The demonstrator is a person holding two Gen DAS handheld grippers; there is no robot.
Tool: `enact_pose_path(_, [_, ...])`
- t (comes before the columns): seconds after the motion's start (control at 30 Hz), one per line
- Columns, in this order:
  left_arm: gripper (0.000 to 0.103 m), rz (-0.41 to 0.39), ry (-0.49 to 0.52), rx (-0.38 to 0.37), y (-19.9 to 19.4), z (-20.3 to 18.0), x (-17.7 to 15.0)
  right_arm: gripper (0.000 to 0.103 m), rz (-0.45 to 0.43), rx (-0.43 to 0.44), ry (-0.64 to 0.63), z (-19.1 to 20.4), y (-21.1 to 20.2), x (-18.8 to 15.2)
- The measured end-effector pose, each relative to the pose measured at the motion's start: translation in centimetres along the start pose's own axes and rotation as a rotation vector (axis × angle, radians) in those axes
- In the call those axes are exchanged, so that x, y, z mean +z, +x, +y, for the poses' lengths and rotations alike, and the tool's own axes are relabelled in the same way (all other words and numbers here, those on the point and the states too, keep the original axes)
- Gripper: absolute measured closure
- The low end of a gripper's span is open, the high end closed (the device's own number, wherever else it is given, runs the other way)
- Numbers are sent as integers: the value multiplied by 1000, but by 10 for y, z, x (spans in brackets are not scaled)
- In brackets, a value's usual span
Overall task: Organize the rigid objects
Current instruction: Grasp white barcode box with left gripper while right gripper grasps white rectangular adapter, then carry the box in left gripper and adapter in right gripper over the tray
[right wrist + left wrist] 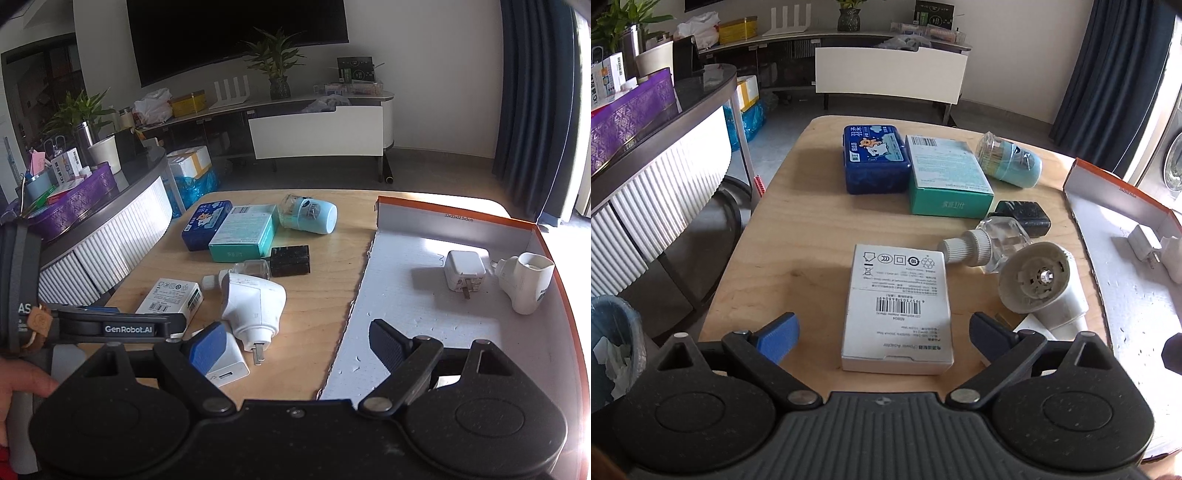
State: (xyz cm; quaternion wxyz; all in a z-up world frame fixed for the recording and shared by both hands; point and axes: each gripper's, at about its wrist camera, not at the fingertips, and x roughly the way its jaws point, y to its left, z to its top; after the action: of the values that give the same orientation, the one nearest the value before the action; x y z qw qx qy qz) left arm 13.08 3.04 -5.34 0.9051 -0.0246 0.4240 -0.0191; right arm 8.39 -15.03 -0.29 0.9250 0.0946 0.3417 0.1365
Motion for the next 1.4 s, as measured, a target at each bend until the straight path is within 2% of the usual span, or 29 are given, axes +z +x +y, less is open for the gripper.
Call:
enact_pose_path(0.07, [15,-11,28,1,5,0,0,4,16,26,-19,5,4,-2])
enact_pose_path(0.1, [26,-20,48,9,4,-1,0,4,27,41,-30,8,7,-3])
enact_pose_path(0.13, [43,-25,64,12,3,-1,0,4,39,53,-39,11,10,-4])
enact_pose_path(0.17, [44,-32,74,22,1,0,1,4,53,71,-48,15,14,-5])
enact_pose_path(0.27, [44,-24,33,-25,-3,11,1,4,97,129,-66,25,28,-9])
enact_pose_path(0.33, [44,-34,23,-15,-9,15,-1,7,125,138,-87,34,40,-10])
enact_pose_path(0.37, [44,-46,24,-10,-14,16,-1,10,141,144,-99,38,47,-10])
enact_pose_path(0.43, [44,-61,10,-22,-23,21,-2,24,160,140,-111,44,60,-10])
enact_pose_path(0.5, [44,-70,-3,-33,-31,26,-3,31,172,148,-121,49,70,-10])
enact_pose_path(0.63, [44,-79,-31,-36,-37,34,-6,33,208,151,-156,61,87,-8])
enact_pose_path(0.67, [44,-79,-38,-34,-38,35,-6,34,184,134,-179,64,88,-11])
enact_pose_path(0.7, [44,-82,-40,-32,-39,36,-7,46,172,106,-203,67,88,-12])
enact_pose_path(0.73, [44,-85,-43,-31,-39,36,-6,52,170,98,-216,70,87,-12])
enact_pose_path(0.87, [44,-102,-53,-46,-44,33,-4,53,168,124,-184,69,80,-14])
enact_pose_path(1.07, [44,-132,-45,-70,-56,23,-4,53,98,143,-152,63,48,-9])
enact_pose_path(1.4, [44,-147,-4,-146,-67,-14,-4,53,-4,57,-68,24,5,8])
